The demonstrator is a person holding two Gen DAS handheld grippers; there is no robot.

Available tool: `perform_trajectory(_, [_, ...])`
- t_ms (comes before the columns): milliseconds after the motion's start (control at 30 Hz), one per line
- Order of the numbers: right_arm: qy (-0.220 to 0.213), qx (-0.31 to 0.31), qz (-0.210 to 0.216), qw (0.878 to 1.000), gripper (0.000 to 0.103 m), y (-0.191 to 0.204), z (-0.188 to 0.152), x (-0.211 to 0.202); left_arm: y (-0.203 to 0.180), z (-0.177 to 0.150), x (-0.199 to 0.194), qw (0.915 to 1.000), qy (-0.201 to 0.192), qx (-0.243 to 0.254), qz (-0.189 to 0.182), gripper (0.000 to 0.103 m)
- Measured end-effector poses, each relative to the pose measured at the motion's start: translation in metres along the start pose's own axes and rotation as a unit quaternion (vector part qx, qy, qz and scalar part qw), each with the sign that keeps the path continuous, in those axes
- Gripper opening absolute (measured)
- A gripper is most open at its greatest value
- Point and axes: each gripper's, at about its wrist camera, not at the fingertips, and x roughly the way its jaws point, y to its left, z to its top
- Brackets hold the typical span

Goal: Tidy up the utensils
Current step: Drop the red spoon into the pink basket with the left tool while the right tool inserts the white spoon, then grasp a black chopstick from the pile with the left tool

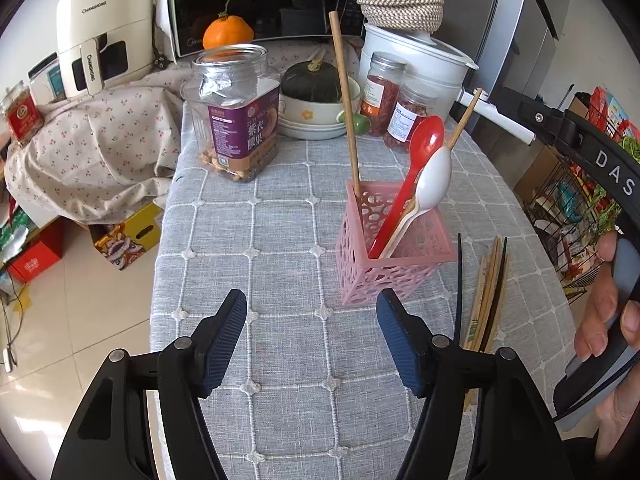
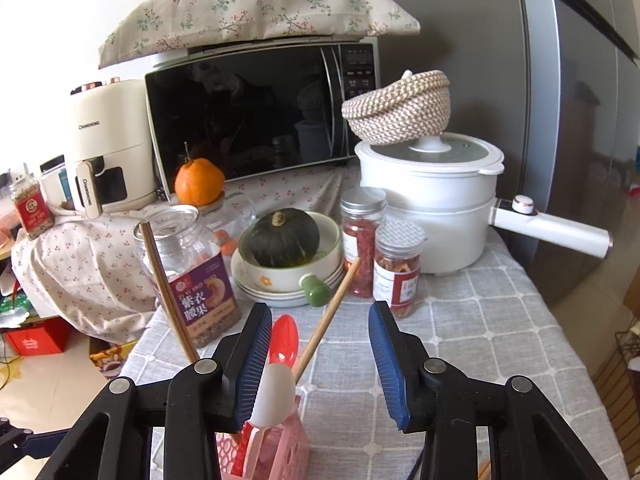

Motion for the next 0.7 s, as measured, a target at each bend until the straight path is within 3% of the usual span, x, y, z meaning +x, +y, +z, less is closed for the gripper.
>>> perform_trajectory(167, [0.018,0.005,0.01,1.0,0.052,-0.016,0.002,-0.015,-0.014,-0.002,0.001,0.9998,0.007,0.015,-0.006,0.072])
perform_trajectory(400, [0.086,0.071,0.017,0.994,0.061,-0.07,-0.009,-0.024,-0.038,-0.005,0.0,0.9993,0.012,0.029,-0.019,0.073])
perform_trajectory(700, [0.156,0.099,-0.015,0.983,0.07,-0.127,-0.032,-0.035,-0.077,-0.006,0.006,0.9975,0.025,0.056,-0.035,0.075])
